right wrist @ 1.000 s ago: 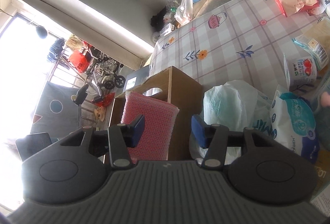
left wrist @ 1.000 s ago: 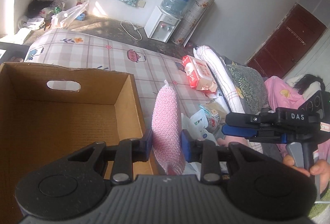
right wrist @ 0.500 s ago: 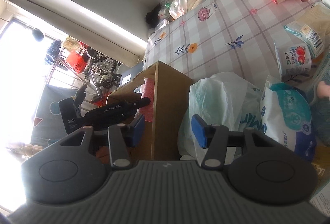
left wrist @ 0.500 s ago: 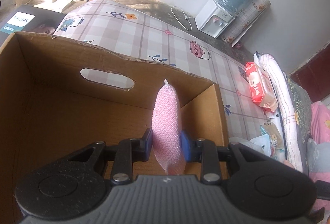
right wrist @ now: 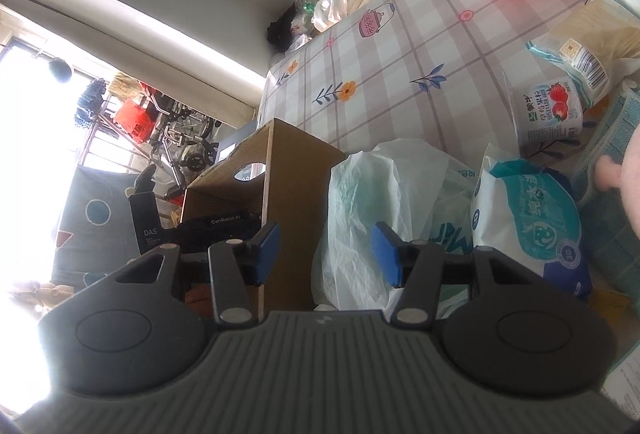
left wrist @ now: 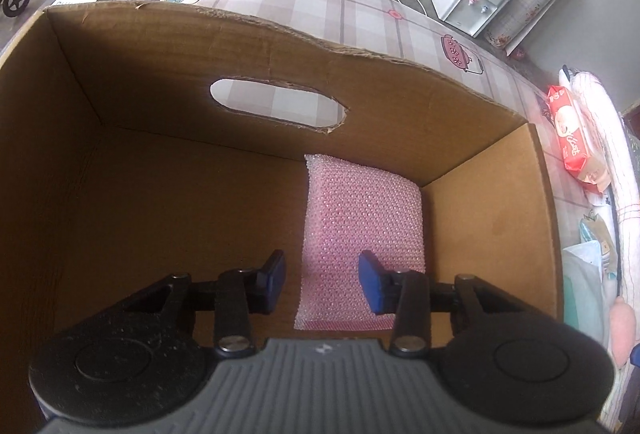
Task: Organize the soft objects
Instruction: 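Lower the pink pad into the box and open the left gripper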
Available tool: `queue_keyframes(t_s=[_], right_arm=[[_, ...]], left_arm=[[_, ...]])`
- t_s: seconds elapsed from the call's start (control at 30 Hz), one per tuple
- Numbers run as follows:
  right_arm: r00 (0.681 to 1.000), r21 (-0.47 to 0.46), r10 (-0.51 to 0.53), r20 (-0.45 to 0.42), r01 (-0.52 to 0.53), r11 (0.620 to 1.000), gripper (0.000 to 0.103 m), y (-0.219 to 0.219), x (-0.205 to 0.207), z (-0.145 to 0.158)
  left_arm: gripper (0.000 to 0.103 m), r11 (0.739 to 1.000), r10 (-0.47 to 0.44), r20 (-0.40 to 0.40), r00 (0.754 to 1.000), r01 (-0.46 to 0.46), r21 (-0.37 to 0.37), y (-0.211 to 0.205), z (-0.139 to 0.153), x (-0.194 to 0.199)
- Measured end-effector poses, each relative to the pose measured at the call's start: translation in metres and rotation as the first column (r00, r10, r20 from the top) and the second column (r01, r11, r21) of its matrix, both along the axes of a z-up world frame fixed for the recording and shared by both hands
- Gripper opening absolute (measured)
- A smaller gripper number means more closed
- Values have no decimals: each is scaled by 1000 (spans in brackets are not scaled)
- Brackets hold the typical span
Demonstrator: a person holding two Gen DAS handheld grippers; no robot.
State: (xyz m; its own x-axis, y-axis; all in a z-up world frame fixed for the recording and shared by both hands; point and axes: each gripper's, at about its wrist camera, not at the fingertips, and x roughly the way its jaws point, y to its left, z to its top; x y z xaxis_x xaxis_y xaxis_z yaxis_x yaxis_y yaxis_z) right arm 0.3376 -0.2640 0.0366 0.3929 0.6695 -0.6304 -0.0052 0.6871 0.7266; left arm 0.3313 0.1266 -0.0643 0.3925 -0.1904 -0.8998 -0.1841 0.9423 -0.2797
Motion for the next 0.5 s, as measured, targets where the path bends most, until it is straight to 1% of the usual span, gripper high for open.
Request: queue_keyframes(t_s=[0.13,0.23,0.33,0.4,0.5], right_arm=[[1000,-15,-7,11,7,1000,51,-1,-4,3],[999,-45,-19,33,21,999,51,-8,-8,9],[996,-100,-46,77,53,994,52,-18,-11,22],[989,-148,-72,126,91,985,55,-29,-13,35],[978,-186,-118,174,150,971,59,-51,-16,52]], left_arm=[[31,999,-33,15,999,33,-13,-14,-1,5],[37,999,-38,17,999,38,8,-20,1,6],[52,1000,-11,10,1000,11,10,-17,6,3],[71,999,16,21,1000,-16,36,-13,14,-5],[74,997,41,54,998,-44,65,-7,30,-18]])
